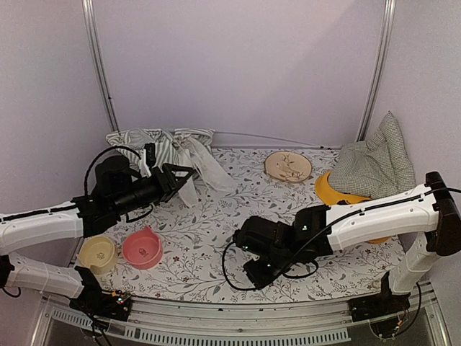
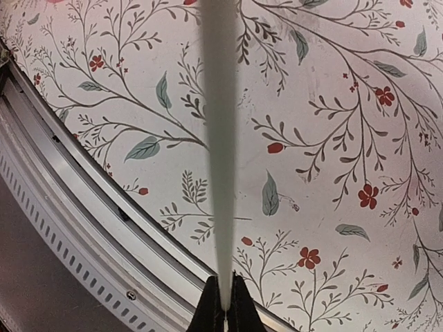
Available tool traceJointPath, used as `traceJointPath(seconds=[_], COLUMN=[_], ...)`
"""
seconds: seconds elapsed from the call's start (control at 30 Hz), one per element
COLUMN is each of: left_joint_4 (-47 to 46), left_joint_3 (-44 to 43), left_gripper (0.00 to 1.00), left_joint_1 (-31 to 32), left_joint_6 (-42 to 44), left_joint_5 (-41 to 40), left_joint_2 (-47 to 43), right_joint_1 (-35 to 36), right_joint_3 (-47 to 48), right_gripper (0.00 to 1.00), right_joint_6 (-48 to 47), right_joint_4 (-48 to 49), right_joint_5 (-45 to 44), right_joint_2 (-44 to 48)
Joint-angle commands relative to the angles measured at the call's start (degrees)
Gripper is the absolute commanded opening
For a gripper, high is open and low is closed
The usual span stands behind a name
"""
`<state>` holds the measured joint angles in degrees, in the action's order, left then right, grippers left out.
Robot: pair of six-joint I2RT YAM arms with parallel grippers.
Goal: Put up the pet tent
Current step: Pick up the tent fabric from the tent.
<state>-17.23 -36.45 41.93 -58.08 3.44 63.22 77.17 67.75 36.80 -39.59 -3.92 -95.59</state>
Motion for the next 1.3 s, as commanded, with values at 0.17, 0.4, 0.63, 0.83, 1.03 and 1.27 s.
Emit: traceJointPath(seconds=[0.17, 0.4, 0.63, 0.83, 1.03, 1.27], left_joint_4=[24.8, 23.5, 12.2, -9.4, -26.9, -54.8], left_joint_3=[-2.8, -2.2, -0.7, 5.3, 9.6, 17.1], left_gripper=[0.53, 0.59, 0.46, 0.54, 0.54, 0.57], left_joint_1=[-5.7, -8.6, -8.7, -8.5, -8.6, -8.6], left_joint_6=[7.1, 15.3, 23.8, 36.4, 48.5, 63.5], left_joint_5=[-21.1, -29.8, -37.6, -36.7, -31.8, -33.3], left_joint_2=[-11.3, -5.6, 1.5, 7.0, 11.6, 20.2], right_joint_1=[-2.3, -2.5, -3.1, -3.5, -3.9, -4.2], right_joint_3=[4.8, 6.2, 6.7, 7.1, 7.4, 7.5], right_gripper=[0.0, 0.0, 0.0, 0.0, 0.0, 0.0], right_joint_6=[-2.5, -4.0, -5.0, -5.6, -5.9, -6.4], right_joint_4=[0.6, 0.1, -0.2, -0.7, -1.1, -1.2], right_joint_5=[-2.3, -1.2, -0.4, 0.4, 0.7, 0.6], right_joint_2=[1.3, 0.6, 0.4, 0.1, 0.2, 0.6])
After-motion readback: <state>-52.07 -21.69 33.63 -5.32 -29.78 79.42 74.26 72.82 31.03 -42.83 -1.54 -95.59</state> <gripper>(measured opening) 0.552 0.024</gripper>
